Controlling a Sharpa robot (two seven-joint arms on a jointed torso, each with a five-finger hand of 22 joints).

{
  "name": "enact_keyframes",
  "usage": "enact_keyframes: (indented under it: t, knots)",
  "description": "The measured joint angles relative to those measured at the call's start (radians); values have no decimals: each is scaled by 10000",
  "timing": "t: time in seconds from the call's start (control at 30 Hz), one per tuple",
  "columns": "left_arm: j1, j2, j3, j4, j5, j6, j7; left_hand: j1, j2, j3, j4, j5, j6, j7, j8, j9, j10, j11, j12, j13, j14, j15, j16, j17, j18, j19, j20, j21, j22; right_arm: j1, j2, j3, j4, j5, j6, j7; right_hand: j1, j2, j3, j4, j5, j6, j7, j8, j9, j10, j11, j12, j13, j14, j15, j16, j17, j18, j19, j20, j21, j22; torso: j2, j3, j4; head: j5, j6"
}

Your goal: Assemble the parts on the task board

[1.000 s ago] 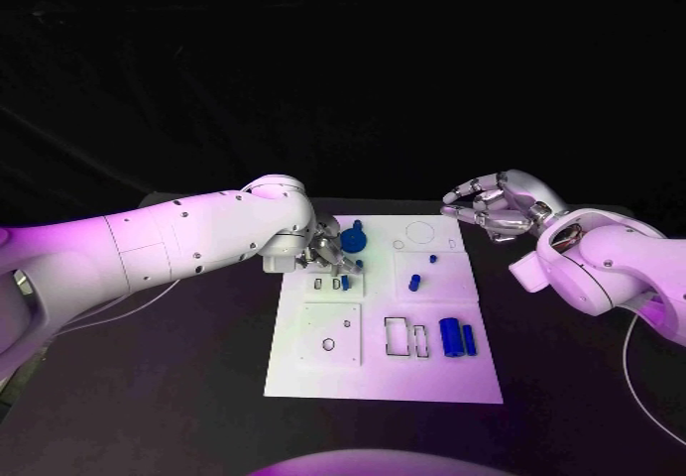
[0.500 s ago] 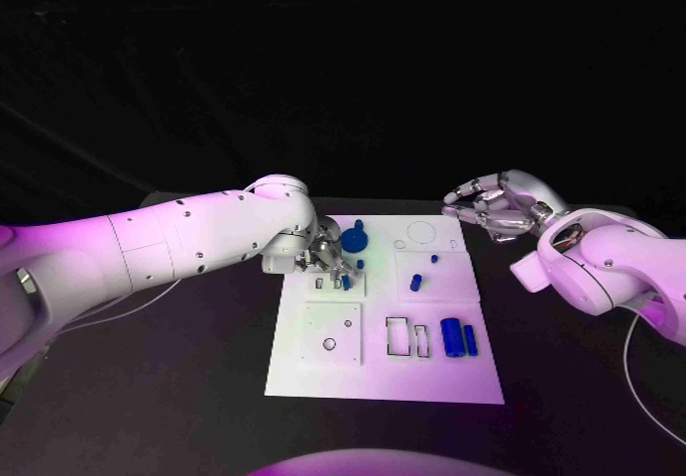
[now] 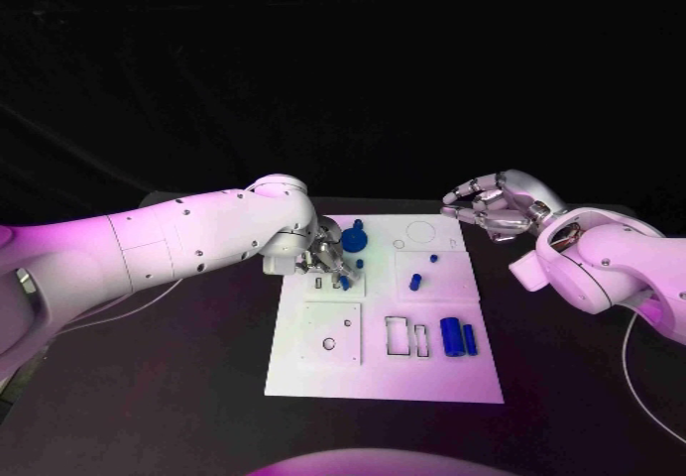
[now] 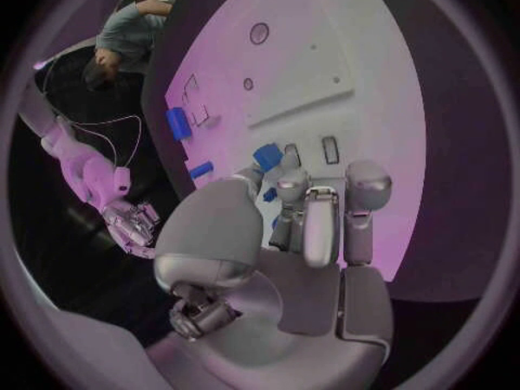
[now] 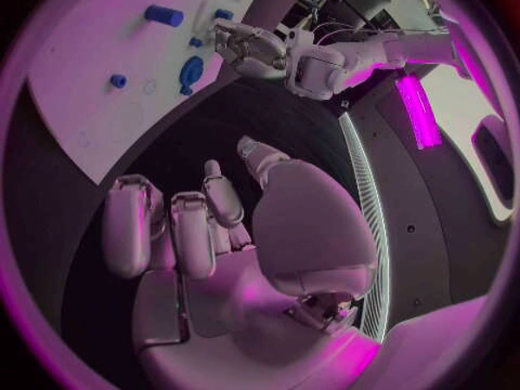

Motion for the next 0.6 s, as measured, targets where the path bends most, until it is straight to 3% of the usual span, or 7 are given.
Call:
enact_keyframes:
  t: [0.27,0.47,0.6]
  knots:
    - [0,-6,-1,-1,215,46,1,-7,-7,55,0,0,0,0,1,29,0,0,0,73,0,0,50,0,0,0,0,82,118,-5,42,-5,-38,-46,28,-9,0,0,0,0,0,0,0,0,9,0,0,0,0,0,0,0,0,0,0,0,0,-1,4,7,1,-5,8]
    - [0,-29,-1,-4,321,114,-14,-989,-88,-328,42,0,56,-55,3,130,4,-3,65,151,0,0,89,-1,0,0,0,195,290,-8,42,-6,-69,-64,35,-11,0,0,0,0,0,0,0,38,9,0,0,0,0,0,0,0,0,-1,0,0,0,-2,6,7,-2,-2,0]
    - [0,-31,-1,-4,360,159,-29,-1045,-96,-353,40,0,56,-55,3,137,40,-39,87,156,0,1,89,-1,1,0,0,208,309,-11,49,-8,-92,-73,41,-14,0,0,0,0,0,0,0,38,9,0,0,0,0,0,0,0,-1,0,0,0,0,-3,5,7,-1,0,-13]
